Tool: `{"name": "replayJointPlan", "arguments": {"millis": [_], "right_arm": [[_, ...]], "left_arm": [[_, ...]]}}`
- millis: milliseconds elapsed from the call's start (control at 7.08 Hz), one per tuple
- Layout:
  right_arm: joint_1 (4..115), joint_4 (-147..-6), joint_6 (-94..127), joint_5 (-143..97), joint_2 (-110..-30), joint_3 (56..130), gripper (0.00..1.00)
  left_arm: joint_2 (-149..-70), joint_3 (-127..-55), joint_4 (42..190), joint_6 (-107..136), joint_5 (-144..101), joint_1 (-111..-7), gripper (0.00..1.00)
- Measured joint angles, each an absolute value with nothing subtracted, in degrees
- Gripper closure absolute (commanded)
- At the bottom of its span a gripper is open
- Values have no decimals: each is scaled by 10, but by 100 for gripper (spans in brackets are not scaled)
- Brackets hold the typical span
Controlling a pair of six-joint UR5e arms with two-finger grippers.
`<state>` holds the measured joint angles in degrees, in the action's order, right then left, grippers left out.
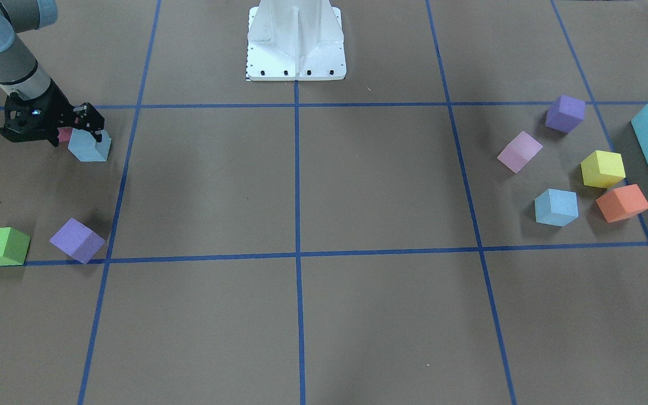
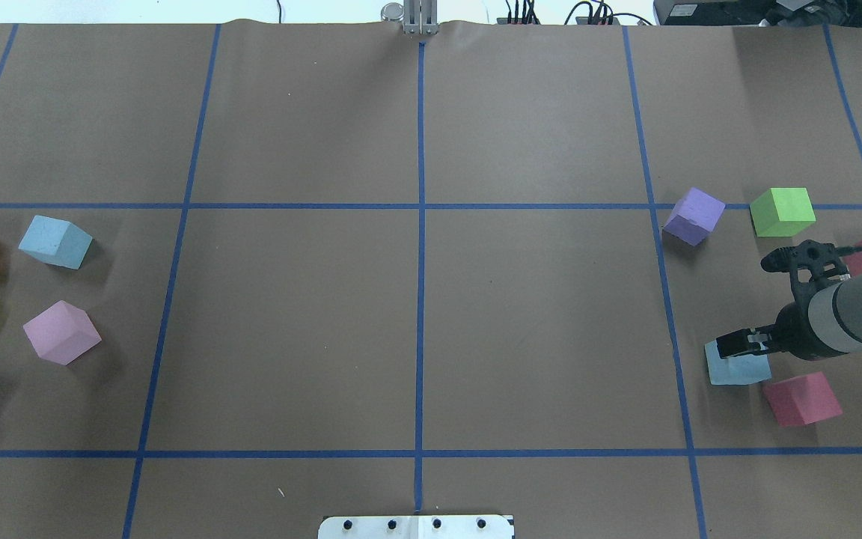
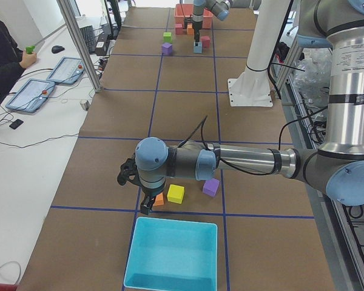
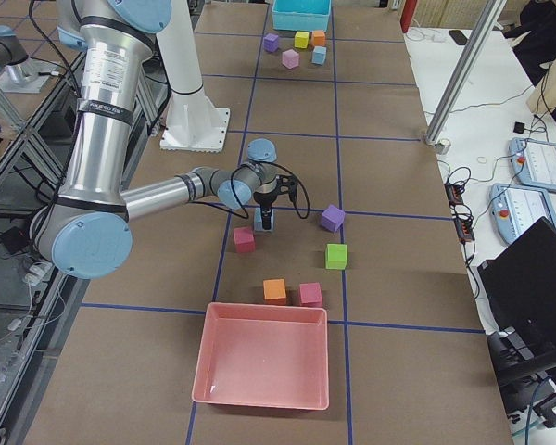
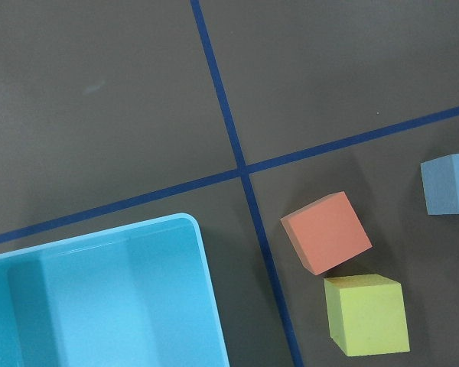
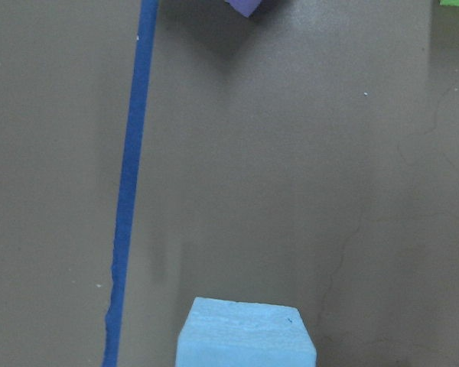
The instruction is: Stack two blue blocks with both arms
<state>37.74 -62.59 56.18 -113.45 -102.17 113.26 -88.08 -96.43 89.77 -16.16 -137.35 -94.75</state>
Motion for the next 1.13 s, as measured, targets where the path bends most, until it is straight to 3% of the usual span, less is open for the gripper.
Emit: {"name": "replayJointPlan", "arguments": {"millis": [1130], "right_arm": [[355, -567, 634, -1123, -1021, 1091, 0]], "left_arm": [[-882, -965, 898, -162, -1373, -947, 2]]}}
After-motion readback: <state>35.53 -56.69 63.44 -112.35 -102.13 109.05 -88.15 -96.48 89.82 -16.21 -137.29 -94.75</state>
